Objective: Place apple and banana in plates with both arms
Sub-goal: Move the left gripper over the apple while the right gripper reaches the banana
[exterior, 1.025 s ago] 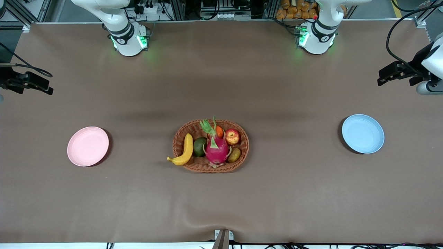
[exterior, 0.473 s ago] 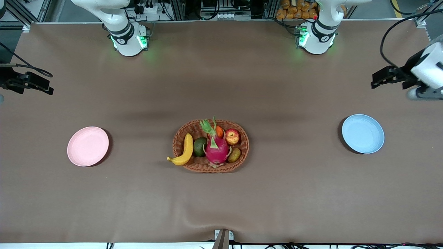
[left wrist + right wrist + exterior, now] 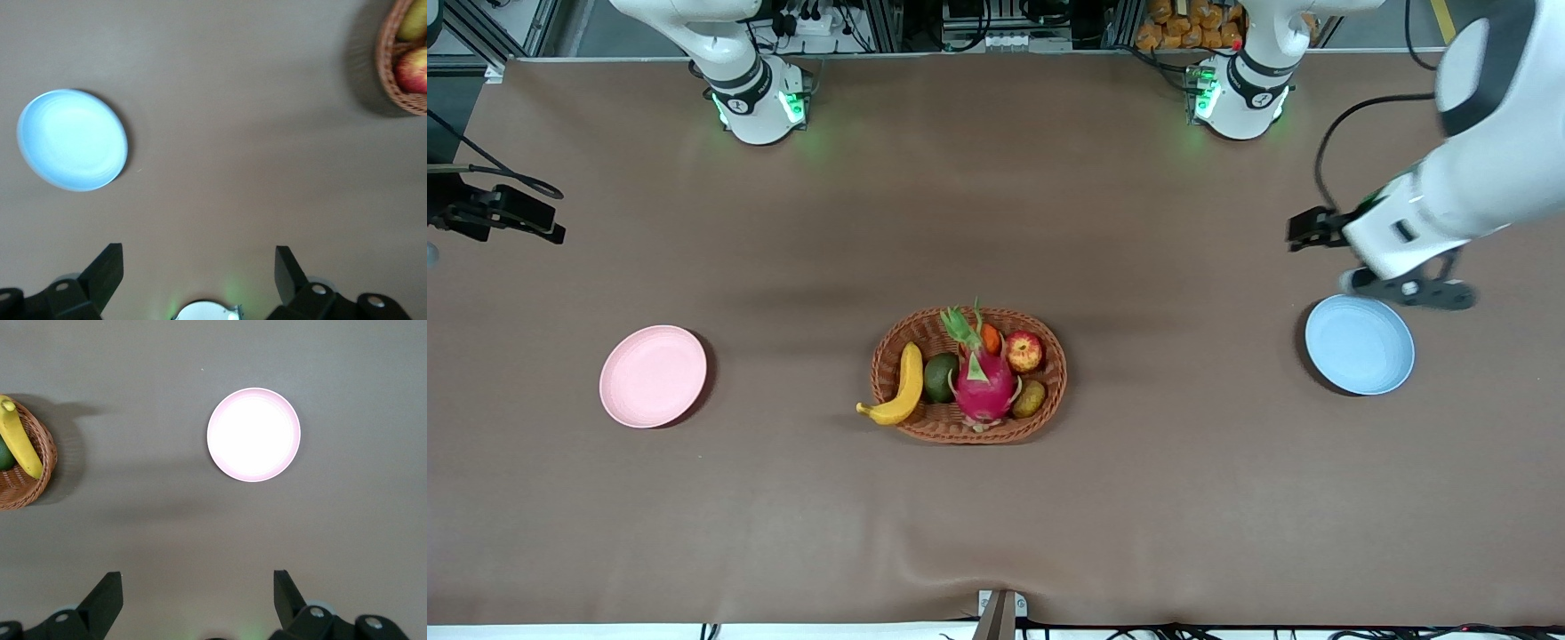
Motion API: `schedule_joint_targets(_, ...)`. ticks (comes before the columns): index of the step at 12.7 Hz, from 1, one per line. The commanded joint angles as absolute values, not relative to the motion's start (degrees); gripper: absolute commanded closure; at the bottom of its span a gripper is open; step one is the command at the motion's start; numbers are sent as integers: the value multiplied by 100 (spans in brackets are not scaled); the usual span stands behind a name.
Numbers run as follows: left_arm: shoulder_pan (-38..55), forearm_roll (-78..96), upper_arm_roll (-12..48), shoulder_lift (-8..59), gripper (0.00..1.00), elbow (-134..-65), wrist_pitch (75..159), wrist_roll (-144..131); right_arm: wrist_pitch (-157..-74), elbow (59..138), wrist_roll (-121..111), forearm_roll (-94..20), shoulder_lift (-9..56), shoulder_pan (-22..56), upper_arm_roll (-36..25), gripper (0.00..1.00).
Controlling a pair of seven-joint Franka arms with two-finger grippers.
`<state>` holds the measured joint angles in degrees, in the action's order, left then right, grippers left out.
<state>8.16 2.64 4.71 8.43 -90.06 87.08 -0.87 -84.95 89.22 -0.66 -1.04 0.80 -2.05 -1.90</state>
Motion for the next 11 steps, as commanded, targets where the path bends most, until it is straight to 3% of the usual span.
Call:
schedule_joint_targets(1,791,657,702,931,0,-9368,9340,280,-8534,8982,-141,-193,26,-308,-123,0)
schedule_joint_targets(4,888,870,975,1133,0,-9807,10254,378,-8534,9009,-141,-202,140,-299,-123,0)
schedule_joint_targets(11,1898,730,1116,2090,0,-9967,11986,387,-9043,9114,-141,-772,860,-115,-114,0)
